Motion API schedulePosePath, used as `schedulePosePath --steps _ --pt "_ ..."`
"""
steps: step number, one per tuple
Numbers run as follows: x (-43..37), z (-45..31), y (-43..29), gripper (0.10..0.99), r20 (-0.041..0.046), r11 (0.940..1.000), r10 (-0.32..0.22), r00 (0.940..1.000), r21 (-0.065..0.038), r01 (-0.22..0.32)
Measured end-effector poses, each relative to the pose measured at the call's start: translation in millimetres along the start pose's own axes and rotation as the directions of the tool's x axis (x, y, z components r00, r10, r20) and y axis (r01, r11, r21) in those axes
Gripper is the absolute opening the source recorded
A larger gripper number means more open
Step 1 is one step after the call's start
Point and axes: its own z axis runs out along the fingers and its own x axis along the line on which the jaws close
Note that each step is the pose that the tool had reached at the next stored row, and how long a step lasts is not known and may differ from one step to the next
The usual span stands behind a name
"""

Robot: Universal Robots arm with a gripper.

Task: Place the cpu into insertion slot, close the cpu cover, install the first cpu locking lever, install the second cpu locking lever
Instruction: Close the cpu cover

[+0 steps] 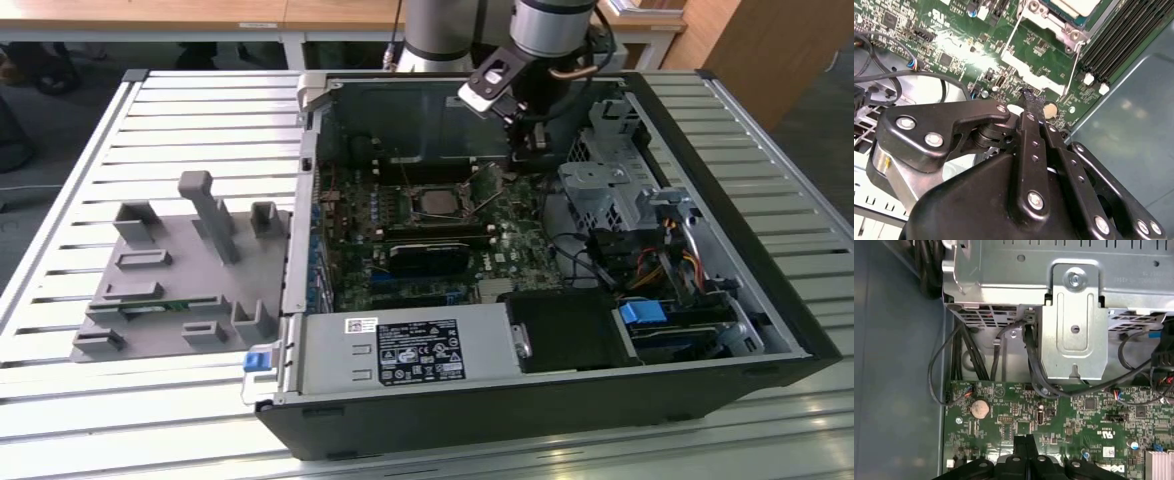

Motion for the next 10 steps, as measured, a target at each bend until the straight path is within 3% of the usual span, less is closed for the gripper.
schedulePosePath --steps 10 --pt "0.8 13.3 2.8 0.106 0.0000 1.0000 0.000 1.0000 0.009 0.000"
